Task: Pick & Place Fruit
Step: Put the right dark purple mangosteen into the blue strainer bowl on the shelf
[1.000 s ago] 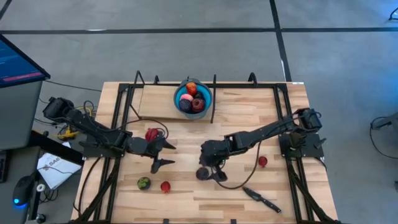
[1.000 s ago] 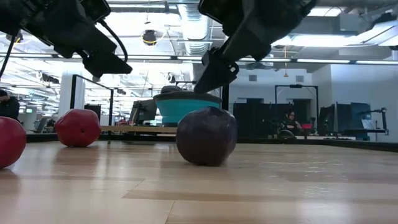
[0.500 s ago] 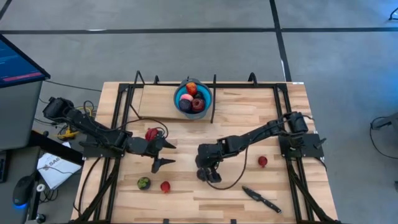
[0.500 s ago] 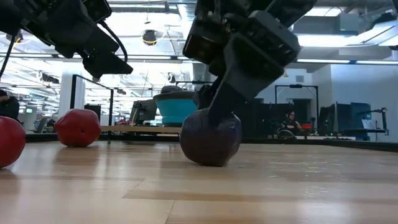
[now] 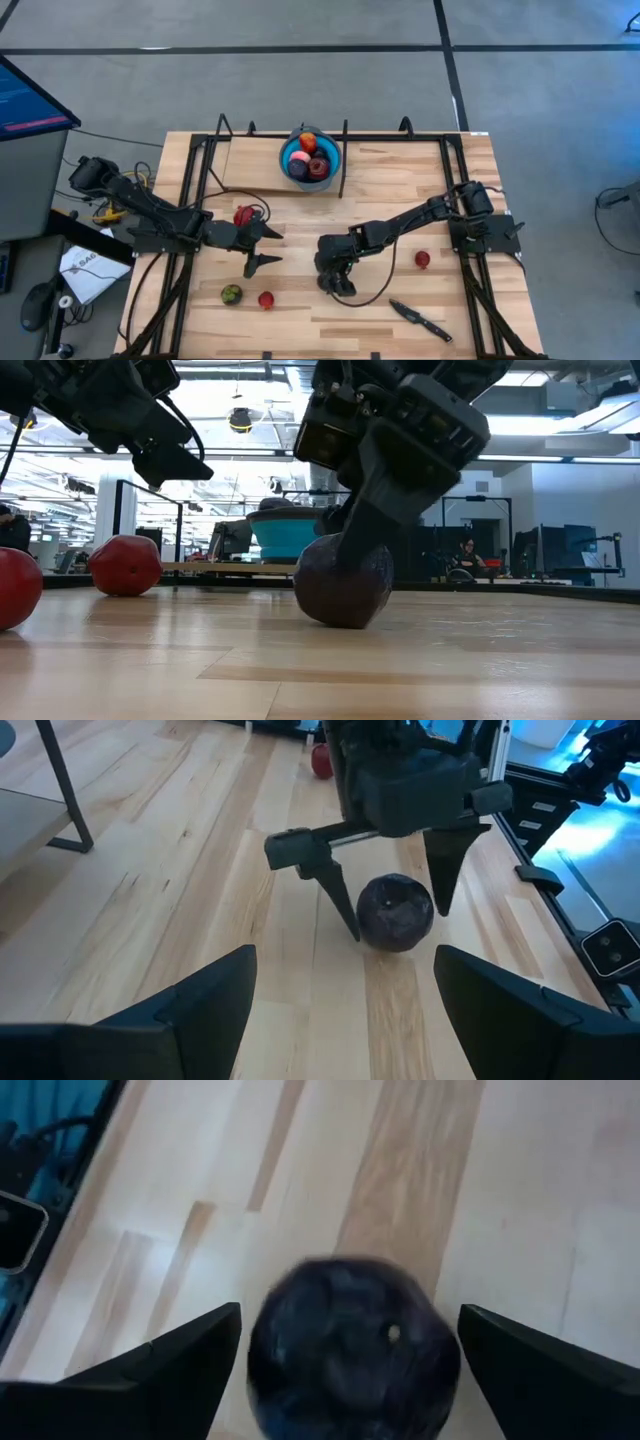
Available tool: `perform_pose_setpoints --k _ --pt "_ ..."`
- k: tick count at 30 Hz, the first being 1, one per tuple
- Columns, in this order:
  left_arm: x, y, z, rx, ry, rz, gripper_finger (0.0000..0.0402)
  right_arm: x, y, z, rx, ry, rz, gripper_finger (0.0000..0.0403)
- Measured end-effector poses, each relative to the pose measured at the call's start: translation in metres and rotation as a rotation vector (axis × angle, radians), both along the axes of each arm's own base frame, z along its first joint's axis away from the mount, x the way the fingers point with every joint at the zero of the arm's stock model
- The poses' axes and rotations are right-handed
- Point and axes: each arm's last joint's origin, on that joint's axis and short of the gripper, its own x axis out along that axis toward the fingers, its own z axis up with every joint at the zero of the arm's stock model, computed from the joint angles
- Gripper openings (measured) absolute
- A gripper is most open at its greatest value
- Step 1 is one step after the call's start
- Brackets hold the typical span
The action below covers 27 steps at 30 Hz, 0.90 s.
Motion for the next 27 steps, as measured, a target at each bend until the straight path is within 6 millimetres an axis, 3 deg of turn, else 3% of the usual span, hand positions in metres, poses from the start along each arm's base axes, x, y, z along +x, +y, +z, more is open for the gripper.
perform_pose_setpoints --k 7,14,20,27 --pt "0.000 0.000 0.000 -0.006 0.000 0.003 0.0298 0.000 0.005 -0.012 0.005 0.038 -0.010 0.0307" --pt "0.000 0.000 0.000 -0.006 0.000 0.003 0.0298 0.004 0.006 -0.001 0.034 0.033 -0.047 0.0262" --pt "0.000 0.000 0.000 -0.007 -0.002 0.003 0.0298 0.023 -0.009 0.055 0.024 -0.120 -0.156 0.0262" --pt "0.000 -0.001 0.001 -0.012 -0.017 0.000 0.0298 0.028 -0.067 0.133 -0.194 -0.265 -0.466 0.0262"
